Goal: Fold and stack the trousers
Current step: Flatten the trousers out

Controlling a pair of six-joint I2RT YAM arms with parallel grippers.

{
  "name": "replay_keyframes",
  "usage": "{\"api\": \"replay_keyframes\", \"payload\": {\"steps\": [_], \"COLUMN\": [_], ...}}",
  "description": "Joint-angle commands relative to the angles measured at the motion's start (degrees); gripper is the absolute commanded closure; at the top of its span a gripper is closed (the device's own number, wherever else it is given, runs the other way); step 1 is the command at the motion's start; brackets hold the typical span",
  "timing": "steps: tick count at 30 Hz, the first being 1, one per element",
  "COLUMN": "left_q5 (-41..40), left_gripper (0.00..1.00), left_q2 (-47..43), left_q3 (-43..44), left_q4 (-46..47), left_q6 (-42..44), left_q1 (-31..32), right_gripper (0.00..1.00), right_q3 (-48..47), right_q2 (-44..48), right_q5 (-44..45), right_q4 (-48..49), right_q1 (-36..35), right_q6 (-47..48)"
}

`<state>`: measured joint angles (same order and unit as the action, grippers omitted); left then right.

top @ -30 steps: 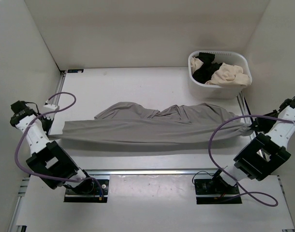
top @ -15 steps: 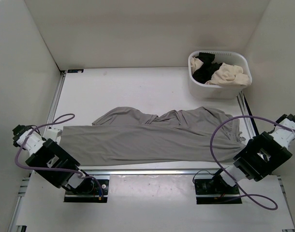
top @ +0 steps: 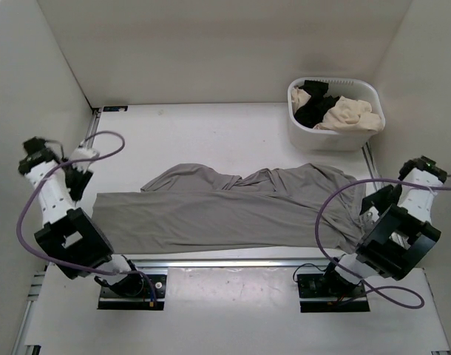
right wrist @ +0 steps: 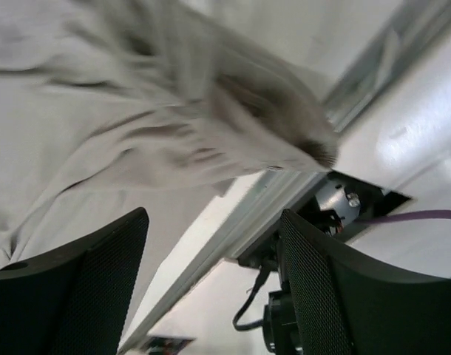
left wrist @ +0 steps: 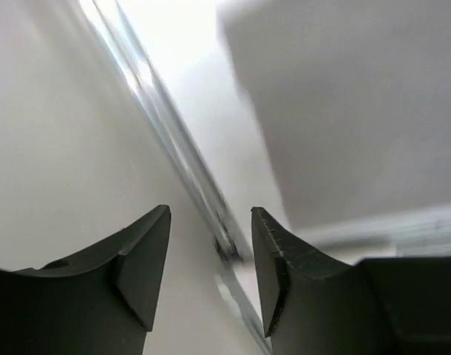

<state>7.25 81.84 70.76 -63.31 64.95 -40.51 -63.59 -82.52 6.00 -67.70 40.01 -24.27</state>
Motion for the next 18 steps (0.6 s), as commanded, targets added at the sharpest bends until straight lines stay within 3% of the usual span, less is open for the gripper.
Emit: {"api": "replay_keyframes", "payload": {"steps": [1, 2, 6, 9, 13, 18], "left_q5": [8.74, 8.75, 4.45, 2.96, -1.61, -3.65], "left_gripper": [0.41, 0.38, 0.33, 0.33, 0.32, 0.31], "left_q2": [3.66, 4.89, 12.01, 19.21, 29.83, 36.27], "left_q3": [6.48, 8.50, 11.93, 15.88, 21.85, 25.74], "left_q4": [-2.26, -0.87, 3.97, 6.35, 7.75, 8.38], "left_q6": [-9.98, -12.02, -20.29, -23.36, -27.06, -29.53], "left_q1": [11.56, 17.86, 31.50, 38.63, 42.53, 43.68], "right_gripper": [0.23, 0.23, 0.23, 0.23, 0.23, 0.23], "right_q3": [-5.22, -5.23, -6.63, -8.47, -14.35, -19.63], "right_q2": [3.42, 4.20, 2.72, -2.02, -12.10, -21.00], "right_q5": [1.39, 0.86, 0.86, 1.64, 6.21, 9.90], "right_q4": [0.98, 1.95, 7.84, 12.58, 15.23, 15.76], "right_q1": [-6.24, -6.78, -11.08, -14.42, -20.13, -21.29], "right_q6": [-2.01, -2.62, -2.62, -3.23, -3.24, -4.38]}}
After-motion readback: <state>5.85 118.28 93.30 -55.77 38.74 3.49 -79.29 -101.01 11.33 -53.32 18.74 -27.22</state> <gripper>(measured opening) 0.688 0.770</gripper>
